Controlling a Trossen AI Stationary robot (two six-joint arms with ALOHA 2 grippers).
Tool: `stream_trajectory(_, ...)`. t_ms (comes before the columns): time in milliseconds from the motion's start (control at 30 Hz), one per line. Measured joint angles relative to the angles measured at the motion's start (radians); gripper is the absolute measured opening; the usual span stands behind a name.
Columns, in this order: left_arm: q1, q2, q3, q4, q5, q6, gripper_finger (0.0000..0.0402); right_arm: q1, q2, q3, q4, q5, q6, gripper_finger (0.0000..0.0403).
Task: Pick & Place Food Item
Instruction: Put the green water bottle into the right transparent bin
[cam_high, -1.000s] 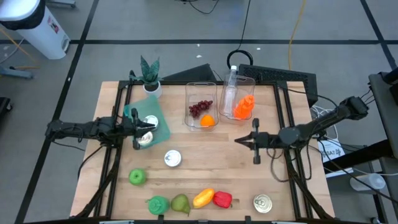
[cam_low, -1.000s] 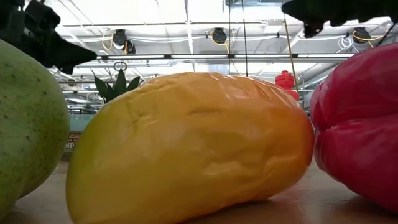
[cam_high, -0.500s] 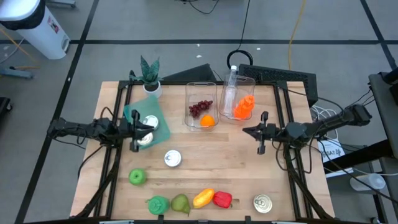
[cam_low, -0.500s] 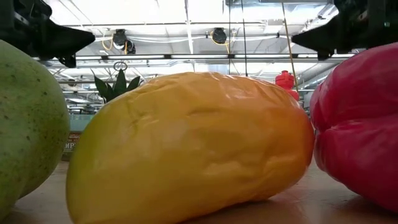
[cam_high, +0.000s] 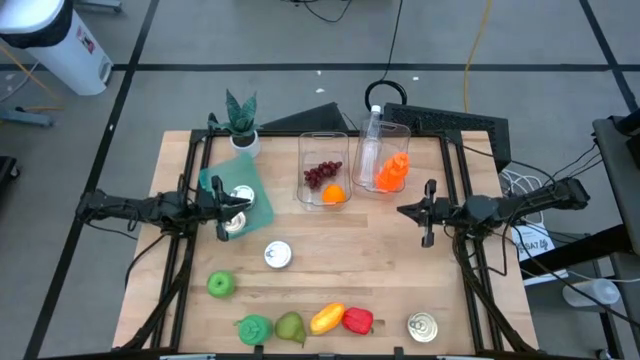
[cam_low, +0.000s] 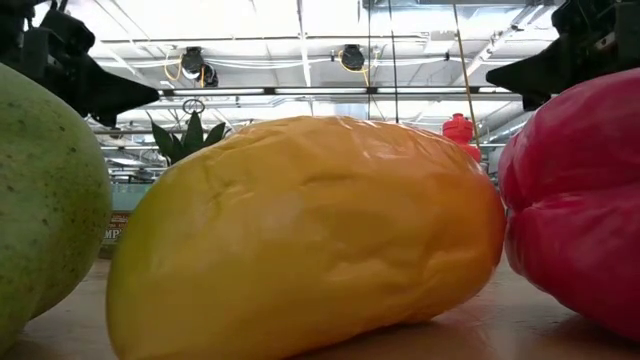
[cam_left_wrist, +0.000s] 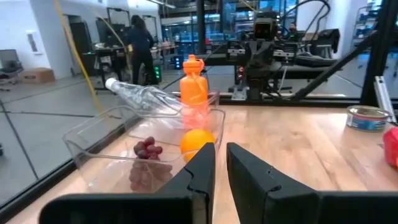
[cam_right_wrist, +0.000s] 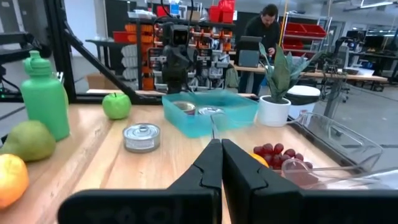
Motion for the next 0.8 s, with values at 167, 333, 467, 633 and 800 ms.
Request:
stream_trajectory(167, 0.0, 0.0, 0.0, -0.003, -0.061, -0.035, 0.0051, 0.0, 0.003, 0.0, -0.014, 0.001, -0.042, 0.0)
stream_trajectory(333, 0.0, 0.0, 0.0, -0.005, -0.064, -0.076, 0.0051, 0.0, 0.01, 0.0, -0.003, 0.0, -0.002, 0.0)
stream_trajectory(467, 0.0, 0.008, 0.0, -0.007, -0.044, -0.076, 0.0051, 0.001, 0.01, 0.0, 0.039, -0.002, 0.008, 0.0)
stream_trajectory(633, 0.0, 0.055, 0.0, -0.013, 0.005, -0.062, 0.0051, 0.001, 0.01, 0.0, 0.063, -0.002, 0.008, 0.0)
stream_trajectory(800, 0.0, 0.095, 0.0, 0.0, -0.049, -0.06, 0.0051, 0.001, 0.013, 0.0, 0.063, -0.001, 0.007, 0.0)
